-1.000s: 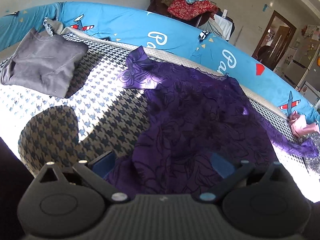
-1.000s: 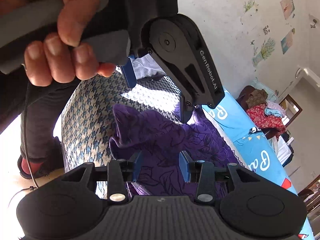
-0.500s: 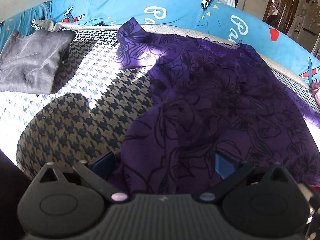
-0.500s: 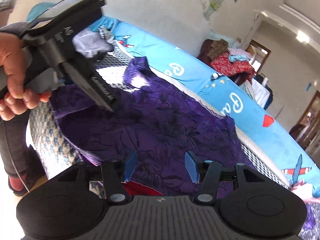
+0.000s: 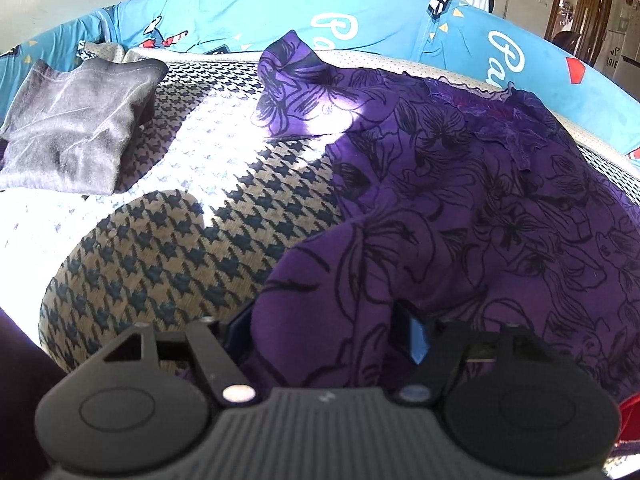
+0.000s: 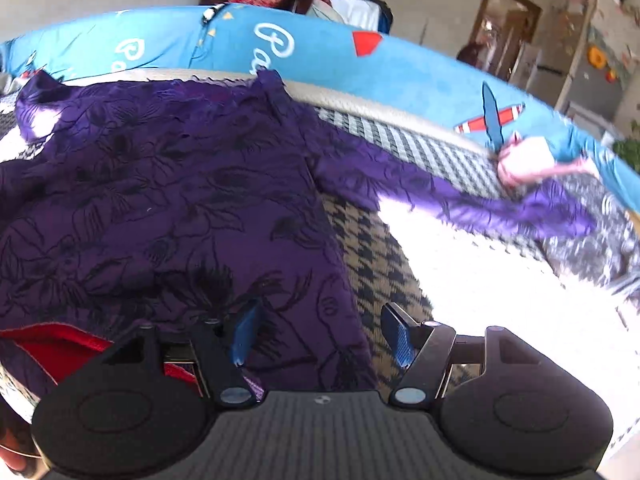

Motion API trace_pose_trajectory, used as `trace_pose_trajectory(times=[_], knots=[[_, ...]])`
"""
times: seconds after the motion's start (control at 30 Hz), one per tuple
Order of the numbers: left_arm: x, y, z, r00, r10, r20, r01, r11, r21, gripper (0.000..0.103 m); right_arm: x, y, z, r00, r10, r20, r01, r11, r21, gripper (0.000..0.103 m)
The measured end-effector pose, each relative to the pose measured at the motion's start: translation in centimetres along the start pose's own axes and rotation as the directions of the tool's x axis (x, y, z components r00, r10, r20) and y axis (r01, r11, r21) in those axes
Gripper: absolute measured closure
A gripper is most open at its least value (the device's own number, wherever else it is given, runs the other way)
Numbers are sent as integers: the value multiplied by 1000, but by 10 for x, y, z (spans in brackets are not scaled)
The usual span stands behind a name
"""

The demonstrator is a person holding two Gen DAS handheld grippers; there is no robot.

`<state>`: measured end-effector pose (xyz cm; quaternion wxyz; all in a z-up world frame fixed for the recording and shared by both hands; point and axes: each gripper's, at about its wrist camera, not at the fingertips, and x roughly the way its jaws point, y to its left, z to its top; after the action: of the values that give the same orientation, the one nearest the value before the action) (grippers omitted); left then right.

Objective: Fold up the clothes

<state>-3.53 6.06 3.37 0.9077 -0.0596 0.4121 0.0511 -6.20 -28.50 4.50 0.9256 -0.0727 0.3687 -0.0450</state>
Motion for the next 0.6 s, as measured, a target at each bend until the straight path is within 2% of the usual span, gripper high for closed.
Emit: trace_pose_trajectory(times=[0.13,0.2,0.27,0.37,0.5,0.6], knots=[[2,5,1,997,79,27,-79,997,2,34,4,-8,-2,998,61,-32,-58,994,92,41],[2,9,2,994,101,35,-101,995,-5,34,4,-8,-2,997,78,-22,-76,992,98,50],[3,12,4,990,128,52,-128,992,-4,34,1,-7,-1,996,86,1,-86,992,97,71],[5,17,9,981,172,85,-173,985,3,34,-3,-2,2,997,69,46,-72,994,79,85],[11,28,14,974,207,89,-206,978,-25,31,-10,-3,6,995,33,99,-41,996,83,85],[14,31,15,967,233,99,-231,972,-26,28,-16,-7,6,992,7,128,-20,995,100,80]])
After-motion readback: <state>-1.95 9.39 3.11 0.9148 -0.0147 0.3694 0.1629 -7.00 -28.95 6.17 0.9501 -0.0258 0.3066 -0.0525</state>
